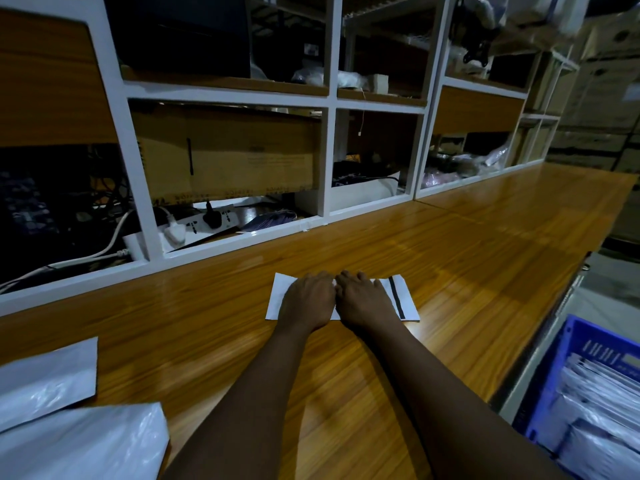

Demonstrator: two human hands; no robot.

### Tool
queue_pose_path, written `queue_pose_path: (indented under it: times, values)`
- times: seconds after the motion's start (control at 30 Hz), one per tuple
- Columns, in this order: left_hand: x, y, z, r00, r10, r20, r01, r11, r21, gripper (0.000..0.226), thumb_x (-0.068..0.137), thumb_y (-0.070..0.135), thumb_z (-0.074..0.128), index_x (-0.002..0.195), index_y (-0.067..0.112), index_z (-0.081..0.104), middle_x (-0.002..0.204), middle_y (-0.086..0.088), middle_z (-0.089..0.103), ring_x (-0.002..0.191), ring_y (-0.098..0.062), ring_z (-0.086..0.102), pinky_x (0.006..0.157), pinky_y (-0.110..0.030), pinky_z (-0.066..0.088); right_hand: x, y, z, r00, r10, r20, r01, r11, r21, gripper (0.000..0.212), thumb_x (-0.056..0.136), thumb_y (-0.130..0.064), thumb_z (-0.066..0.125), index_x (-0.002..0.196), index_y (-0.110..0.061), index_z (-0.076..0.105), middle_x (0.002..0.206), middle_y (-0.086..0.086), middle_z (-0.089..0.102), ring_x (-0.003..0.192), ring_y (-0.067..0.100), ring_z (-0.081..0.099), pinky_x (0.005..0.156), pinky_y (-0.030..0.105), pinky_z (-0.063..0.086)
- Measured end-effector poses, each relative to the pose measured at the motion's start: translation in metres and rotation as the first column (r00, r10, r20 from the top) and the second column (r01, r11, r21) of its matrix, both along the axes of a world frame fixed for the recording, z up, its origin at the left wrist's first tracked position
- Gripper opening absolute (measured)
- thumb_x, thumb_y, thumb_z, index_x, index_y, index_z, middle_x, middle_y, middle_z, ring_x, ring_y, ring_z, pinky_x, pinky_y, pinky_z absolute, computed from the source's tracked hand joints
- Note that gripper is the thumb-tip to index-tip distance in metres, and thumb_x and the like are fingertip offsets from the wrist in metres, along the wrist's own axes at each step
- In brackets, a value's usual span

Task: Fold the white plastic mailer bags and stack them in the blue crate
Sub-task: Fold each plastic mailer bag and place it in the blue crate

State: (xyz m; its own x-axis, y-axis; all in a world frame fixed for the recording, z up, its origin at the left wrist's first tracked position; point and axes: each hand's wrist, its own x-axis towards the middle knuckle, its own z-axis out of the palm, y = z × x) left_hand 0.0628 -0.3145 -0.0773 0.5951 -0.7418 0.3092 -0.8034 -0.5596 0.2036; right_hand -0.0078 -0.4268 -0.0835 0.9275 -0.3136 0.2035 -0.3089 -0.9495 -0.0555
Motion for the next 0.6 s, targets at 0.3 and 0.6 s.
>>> queue_pose_path:
  times: [0.3,0.6]
  values:
    - [0.014,0.008,0.003,0.969,0.188,-0.162,-0.155,0.968,0.198,0.066,0.102,0.058,0.020,0.157,0.023,0.015,0.166,-0.006,0.006,0.152,-0.029,0.004,0.122,-0.043,0.005,-0.024,-0.027,-0.005,0.989,-0.059,-0.133,0.038,0.987,-0.156,0.054,0.105,-0.048,0.019,0.155,-0.026,0.020,0.160,0.018,0.018,0.147,0.042,0.015,0.115,0.063,0.015]
    - [0.013,0.038,0.008,0.942,0.261,-0.213,-0.193,0.937,0.293,0.074,0.099,0.065,0.014,0.159,0.023,0.002,0.165,-0.008,-0.009,0.152,-0.026,-0.007,0.122,-0.046,-0.002,-0.055,-0.053,-0.008,0.968,-0.213,-0.131,0.218,0.976,0.025,0.072,0.096,-0.061,0.006,0.156,-0.021,0.014,0.166,0.008,0.005,0.151,0.033,0.006,0.115,0.062,0.010]
